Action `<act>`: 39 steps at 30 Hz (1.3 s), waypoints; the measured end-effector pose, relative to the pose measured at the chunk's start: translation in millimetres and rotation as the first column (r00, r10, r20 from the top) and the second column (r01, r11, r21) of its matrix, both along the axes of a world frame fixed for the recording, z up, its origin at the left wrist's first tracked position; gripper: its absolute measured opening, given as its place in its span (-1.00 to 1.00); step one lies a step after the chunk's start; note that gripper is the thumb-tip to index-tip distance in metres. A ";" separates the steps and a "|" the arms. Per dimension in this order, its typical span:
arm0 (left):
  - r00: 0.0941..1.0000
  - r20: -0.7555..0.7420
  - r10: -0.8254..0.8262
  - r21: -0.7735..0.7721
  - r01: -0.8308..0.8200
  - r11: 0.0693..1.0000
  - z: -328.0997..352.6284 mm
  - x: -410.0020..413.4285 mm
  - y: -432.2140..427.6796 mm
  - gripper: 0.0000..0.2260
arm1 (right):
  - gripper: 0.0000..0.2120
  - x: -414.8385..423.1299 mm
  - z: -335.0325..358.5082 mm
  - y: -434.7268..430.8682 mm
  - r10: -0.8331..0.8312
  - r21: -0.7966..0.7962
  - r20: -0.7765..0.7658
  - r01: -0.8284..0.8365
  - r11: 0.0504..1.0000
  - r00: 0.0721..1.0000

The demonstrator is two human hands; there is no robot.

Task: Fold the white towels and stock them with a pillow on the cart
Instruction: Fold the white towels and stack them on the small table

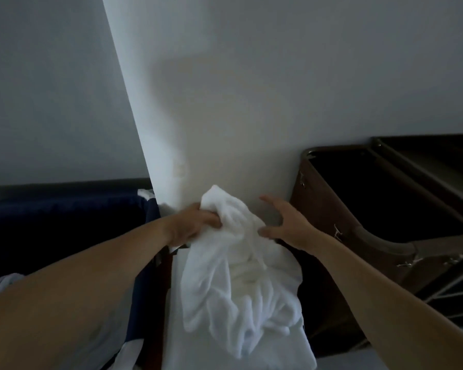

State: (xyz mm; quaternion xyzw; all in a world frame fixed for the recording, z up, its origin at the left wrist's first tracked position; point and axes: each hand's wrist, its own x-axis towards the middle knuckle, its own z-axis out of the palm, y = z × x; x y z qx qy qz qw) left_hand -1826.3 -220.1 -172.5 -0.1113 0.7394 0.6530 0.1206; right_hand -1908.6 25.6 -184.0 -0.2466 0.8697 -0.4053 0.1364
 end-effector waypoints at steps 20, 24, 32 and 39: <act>0.951 0.198 -0.237 -0.341 0.294 0.893 21.1 21.0 1.1 -0.45 | -0.74 6.2 71.9 -37.5 -0.158 -0.217 -0.156 0.122 0.968 0.975; 0.926 0.142 -0.349 -0.529 0.369 0.764 18.7 19.2 11.7 -0.55 | -0.75 8.7 72.0 -46.0 -0.108 -0.234 -0.131 0.076 0.969 0.985; 0.988 -0.008 -0.154 -0.228 0.148 0.962 31.2 17.6 -7.8 -0.70 | -0.90 -9.7 75.7 3.7 0.038 -0.552 0.236 0.102 0.828 0.971; 0.823 0.495 -0.279 -0.443 0.515 0.734 -27.3 18.1 -16.9 -0.81 | -0.75 6.1 8.2 21.5 0.078 0.020 0.438 -0.097 0.995 0.895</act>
